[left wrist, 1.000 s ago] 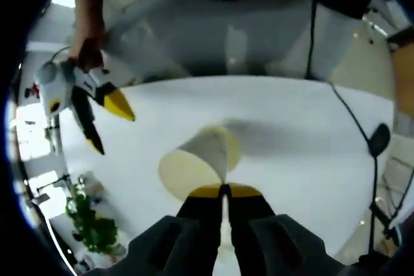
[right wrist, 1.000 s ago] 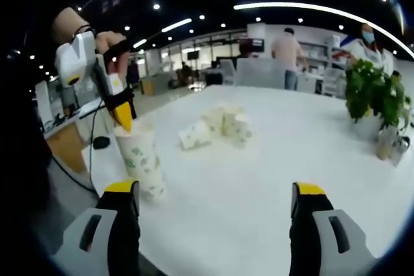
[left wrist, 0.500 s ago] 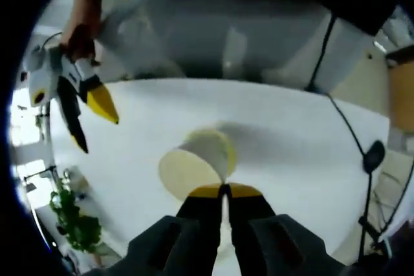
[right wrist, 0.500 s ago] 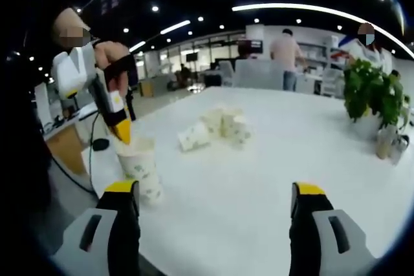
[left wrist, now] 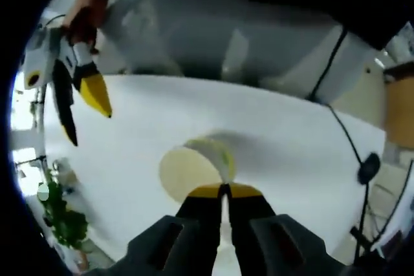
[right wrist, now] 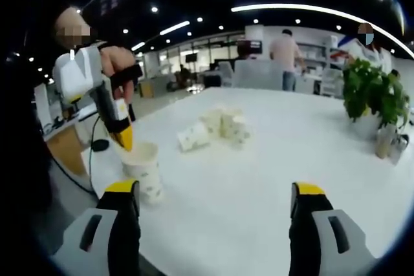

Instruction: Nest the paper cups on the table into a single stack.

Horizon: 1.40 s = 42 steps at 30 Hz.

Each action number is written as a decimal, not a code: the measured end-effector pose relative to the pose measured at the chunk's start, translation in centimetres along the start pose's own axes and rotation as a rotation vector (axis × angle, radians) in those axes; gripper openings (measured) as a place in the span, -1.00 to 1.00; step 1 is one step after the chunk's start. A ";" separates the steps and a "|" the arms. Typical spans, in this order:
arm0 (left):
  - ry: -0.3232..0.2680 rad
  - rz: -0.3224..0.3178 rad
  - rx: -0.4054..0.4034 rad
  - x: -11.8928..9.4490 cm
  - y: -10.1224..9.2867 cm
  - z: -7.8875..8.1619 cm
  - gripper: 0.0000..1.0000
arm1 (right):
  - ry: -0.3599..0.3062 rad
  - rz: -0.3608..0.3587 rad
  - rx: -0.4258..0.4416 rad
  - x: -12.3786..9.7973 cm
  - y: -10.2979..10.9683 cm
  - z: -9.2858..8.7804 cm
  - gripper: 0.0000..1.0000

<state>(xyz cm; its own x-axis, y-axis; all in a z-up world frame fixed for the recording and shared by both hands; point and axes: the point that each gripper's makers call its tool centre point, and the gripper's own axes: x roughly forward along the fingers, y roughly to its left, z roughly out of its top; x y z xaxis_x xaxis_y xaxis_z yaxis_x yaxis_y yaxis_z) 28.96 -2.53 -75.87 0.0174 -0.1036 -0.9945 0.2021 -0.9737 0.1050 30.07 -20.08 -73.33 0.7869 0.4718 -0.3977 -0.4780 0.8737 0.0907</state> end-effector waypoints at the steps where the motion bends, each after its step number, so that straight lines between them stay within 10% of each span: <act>1: -0.007 -0.005 -0.006 0.1 -0.1 0.1 -0.99 | 0.002 0.001 0.000 0.0 0.0 0.0 0.90; 34: -0.110 -0.047 -0.230 0.5 -1.9 0.9 -0.40 | 0.017 0.005 0.000 -0.1 0.3 -0.5 0.90; 42: -0.198 0.052 -0.380 -0.4 -0.6 2.2 -0.08 | 0.033 0.014 -0.007 0.0 0.5 -0.5 0.90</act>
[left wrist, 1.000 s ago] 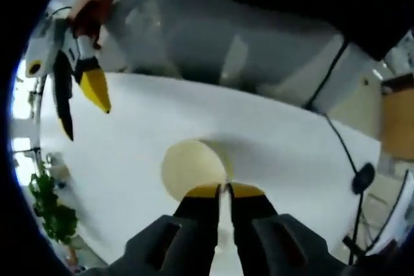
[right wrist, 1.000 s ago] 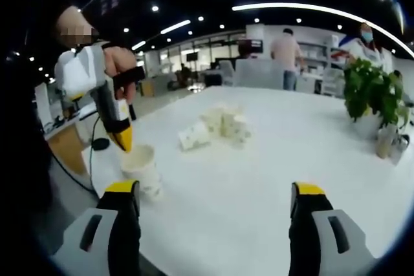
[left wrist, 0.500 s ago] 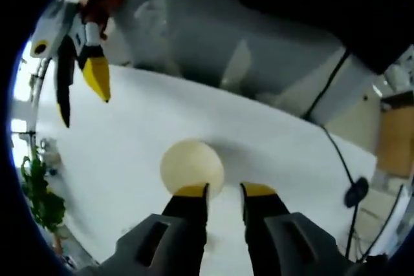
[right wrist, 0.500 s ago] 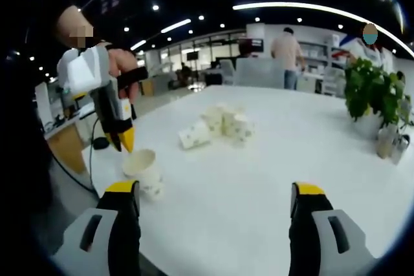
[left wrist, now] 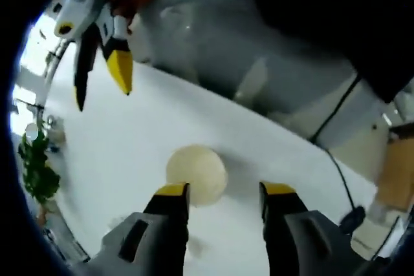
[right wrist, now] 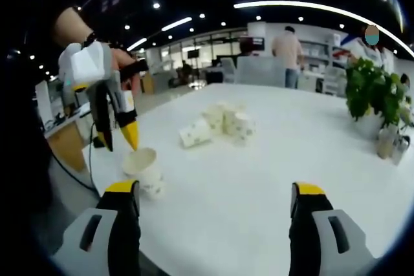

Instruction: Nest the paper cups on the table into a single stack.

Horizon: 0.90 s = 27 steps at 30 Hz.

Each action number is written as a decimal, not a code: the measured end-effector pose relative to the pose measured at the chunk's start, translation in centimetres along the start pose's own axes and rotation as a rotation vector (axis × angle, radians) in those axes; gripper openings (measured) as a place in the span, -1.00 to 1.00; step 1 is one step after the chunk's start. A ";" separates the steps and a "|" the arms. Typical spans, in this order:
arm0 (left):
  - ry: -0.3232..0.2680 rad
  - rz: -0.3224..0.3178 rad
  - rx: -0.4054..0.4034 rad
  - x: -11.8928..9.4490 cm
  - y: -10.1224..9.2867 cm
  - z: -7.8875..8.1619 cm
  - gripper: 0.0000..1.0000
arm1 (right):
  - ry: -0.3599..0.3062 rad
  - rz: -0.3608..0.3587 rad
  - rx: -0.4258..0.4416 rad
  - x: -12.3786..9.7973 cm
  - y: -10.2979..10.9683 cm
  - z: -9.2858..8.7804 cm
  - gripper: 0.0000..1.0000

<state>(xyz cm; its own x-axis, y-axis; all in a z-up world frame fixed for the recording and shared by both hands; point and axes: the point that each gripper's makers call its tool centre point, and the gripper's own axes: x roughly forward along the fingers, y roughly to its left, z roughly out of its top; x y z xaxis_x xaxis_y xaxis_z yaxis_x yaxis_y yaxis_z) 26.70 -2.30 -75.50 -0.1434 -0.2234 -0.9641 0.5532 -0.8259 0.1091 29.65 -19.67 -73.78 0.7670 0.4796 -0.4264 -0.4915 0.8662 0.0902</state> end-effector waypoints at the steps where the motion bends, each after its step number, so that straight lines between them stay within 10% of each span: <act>1: -0.015 0.010 -0.012 -0.2 0.1 0.3 -0.07 | 0.002 0.001 0.002 0.0 0.0 0.1 0.91; 17: -0.234 0.201 -0.380 -2.2 0.7 1.5 0.32 | 0.027 0.056 -0.056 0.7 1.2 1.6 0.92; 27: -0.337 0.392 -0.674 -3.8 1.4 -0.8 0.51 | 0.053 0.071 -0.083 0.6 1.7 1.4 0.95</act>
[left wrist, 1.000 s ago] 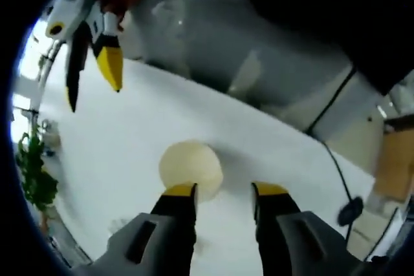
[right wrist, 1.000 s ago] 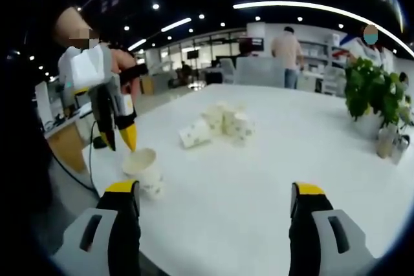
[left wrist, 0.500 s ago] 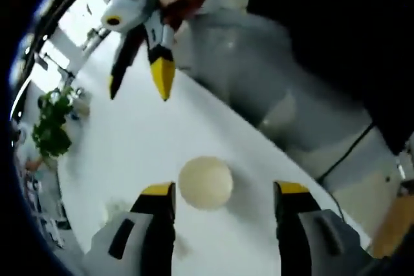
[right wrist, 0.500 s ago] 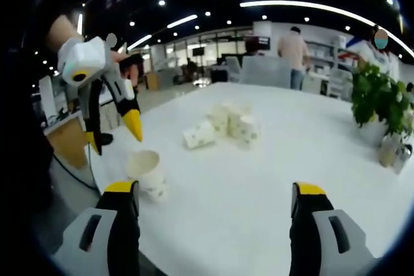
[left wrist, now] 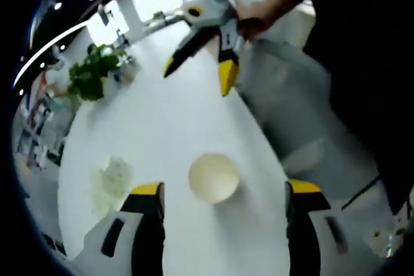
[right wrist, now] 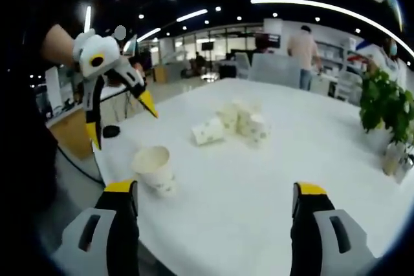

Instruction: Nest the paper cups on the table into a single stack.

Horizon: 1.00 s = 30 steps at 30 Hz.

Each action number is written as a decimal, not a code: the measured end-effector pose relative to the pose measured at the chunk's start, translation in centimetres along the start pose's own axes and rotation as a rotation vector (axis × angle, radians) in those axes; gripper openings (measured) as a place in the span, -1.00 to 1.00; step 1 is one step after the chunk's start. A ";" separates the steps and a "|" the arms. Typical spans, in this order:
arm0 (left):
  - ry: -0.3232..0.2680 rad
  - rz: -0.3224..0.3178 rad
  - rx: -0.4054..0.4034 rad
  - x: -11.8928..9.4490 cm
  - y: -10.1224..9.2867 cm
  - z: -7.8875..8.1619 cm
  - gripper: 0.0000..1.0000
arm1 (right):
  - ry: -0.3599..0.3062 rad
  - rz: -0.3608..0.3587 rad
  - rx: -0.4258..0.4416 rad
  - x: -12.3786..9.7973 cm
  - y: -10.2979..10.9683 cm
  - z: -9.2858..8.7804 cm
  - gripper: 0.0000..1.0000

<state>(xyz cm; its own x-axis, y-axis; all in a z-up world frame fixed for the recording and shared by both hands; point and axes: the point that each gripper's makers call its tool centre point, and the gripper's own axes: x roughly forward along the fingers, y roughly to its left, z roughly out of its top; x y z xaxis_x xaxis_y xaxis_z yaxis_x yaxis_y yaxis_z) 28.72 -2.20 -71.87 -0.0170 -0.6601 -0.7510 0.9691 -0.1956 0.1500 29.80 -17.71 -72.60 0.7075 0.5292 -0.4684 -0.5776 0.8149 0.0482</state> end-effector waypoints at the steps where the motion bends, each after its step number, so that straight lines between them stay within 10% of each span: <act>1: -0.015 0.015 -0.029 -0.2 0.2 0.0 0.51 | 0.002 0.003 -0.006 0.0 0.1 0.0 0.95; 30: -0.261 0.404 -0.593 -4.8 3.5 -5.0 0.97 | 0.027 0.030 -0.009 0.5 1.5 -0.2 0.96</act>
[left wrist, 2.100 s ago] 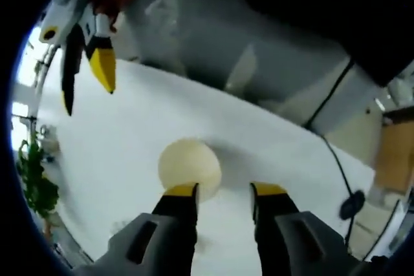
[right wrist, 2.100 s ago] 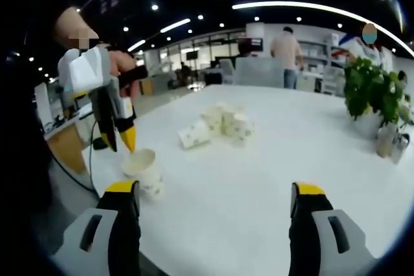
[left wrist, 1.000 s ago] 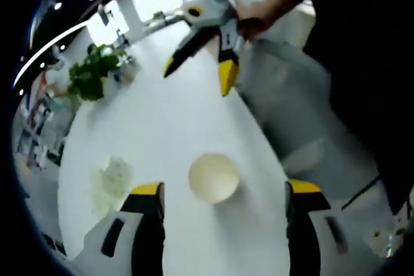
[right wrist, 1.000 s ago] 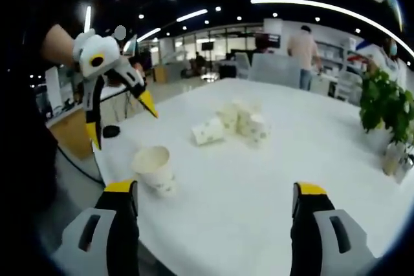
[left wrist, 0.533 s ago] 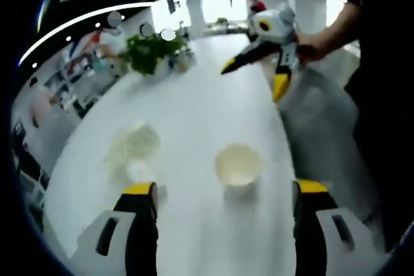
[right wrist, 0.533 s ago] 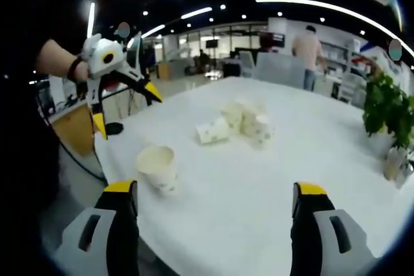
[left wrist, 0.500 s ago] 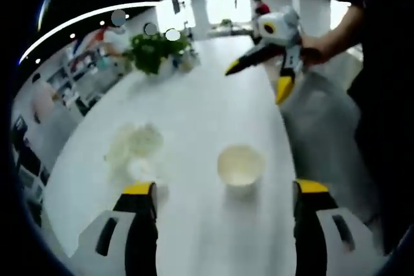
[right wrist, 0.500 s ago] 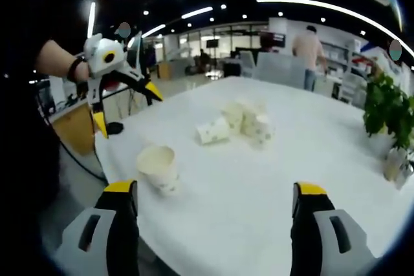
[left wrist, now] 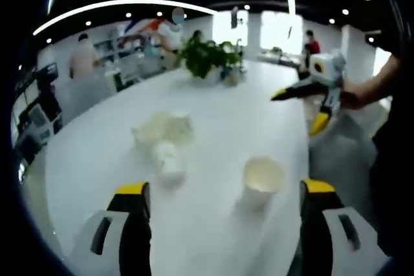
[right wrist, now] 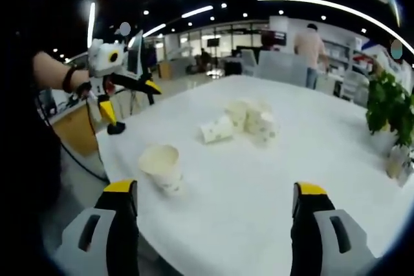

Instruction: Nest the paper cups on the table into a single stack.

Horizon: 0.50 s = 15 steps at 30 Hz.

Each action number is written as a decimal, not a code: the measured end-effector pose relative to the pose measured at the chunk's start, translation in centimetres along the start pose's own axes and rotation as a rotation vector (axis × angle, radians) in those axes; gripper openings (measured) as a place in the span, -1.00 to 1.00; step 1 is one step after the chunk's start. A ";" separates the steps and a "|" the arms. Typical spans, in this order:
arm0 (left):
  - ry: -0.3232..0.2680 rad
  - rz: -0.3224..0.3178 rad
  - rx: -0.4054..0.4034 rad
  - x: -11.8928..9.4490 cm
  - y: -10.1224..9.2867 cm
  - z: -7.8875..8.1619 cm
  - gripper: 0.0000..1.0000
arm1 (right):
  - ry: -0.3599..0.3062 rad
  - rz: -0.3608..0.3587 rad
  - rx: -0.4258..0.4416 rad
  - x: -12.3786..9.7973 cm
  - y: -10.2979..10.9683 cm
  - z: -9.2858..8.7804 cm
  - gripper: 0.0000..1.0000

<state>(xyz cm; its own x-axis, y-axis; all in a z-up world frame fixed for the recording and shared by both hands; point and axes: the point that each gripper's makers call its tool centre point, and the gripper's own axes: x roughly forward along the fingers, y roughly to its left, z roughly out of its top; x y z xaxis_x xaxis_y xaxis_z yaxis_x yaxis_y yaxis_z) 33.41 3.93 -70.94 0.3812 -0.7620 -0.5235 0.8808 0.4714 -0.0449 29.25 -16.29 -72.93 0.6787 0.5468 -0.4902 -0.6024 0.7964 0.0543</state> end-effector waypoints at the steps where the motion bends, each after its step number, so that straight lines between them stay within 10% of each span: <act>1: -0.001 0.007 -0.001 -0.2 0.1 -0.2 0.99 | 0.000 0.000 0.000 0.0 0.0 0.0 0.96; 15: -0.078 0.130 -0.113 -2.5 1.6 0.4 0.99 | -0.014 0.019 -0.010 0.9 -0.8 1.1 0.99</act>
<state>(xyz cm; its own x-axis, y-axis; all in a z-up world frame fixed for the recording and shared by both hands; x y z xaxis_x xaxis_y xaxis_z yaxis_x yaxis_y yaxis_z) 33.97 6.42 -69.40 0.5140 -0.7218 -0.4634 0.7872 0.6115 -0.0794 30.81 -16.12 -72.50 0.6727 0.5659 -0.4767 -0.6196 0.7830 0.0550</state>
